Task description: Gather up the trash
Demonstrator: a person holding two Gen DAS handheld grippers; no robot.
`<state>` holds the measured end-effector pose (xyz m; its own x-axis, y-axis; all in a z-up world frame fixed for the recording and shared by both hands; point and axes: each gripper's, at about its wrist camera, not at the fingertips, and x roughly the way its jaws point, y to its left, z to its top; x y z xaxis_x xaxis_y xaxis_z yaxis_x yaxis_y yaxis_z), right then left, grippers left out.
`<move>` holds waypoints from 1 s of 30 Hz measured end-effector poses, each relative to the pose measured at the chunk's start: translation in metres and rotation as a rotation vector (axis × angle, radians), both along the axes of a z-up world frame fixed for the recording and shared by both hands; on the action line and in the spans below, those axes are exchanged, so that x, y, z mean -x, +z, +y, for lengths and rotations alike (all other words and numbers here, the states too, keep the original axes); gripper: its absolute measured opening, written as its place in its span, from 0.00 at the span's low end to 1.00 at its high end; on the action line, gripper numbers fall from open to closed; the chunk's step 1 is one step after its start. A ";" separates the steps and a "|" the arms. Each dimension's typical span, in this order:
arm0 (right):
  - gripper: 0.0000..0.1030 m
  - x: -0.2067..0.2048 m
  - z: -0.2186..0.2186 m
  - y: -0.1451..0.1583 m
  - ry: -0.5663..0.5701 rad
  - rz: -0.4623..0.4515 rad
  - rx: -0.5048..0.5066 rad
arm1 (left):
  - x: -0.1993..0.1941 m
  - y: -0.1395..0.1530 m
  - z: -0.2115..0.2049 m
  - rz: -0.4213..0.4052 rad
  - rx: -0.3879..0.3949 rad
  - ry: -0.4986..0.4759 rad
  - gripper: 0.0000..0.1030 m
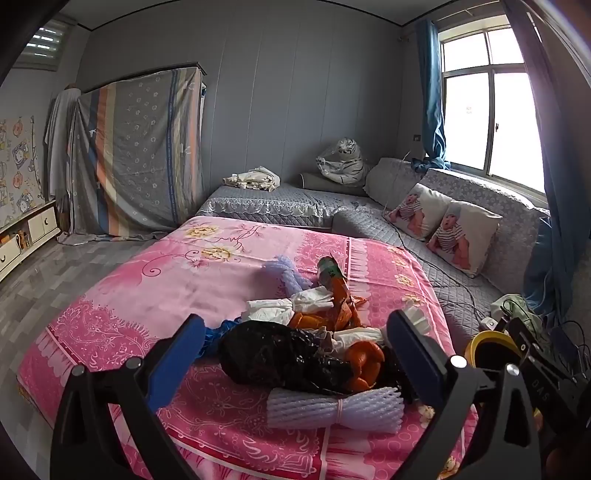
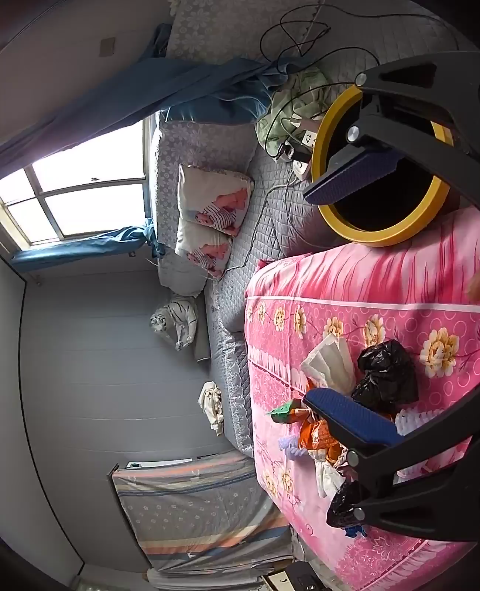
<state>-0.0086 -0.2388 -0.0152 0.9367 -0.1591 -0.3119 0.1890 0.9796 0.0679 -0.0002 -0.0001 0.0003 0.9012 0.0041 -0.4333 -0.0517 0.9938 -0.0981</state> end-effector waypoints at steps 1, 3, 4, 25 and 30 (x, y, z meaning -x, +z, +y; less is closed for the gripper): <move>0.92 0.001 0.000 0.000 0.000 -0.013 -0.005 | 0.000 0.000 0.000 -0.003 -0.002 0.002 0.92; 0.92 0.000 -0.001 0.000 0.003 -0.010 -0.007 | -0.001 0.000 0.001 -0.007 -0.003 0.003 0.92; 0.92 0.000 -0.001 0.000 0.004 -0.009 -0.009 | 0.004 0.001 -0.002 -0.030 -0.018 0.002 0.92; 0.92 -0.005 -0.001 -0.006 0.008 0.013 -0.018 | -0.002 -0.005 -0.007 0.012 -0.014 -0.015 0.92; 0.92 -0.005 -0.002 -0.007 0.003 0.012 -0.021 | -0.002 -0.006 -0.007 0.011 -0.013 -0.016 0.92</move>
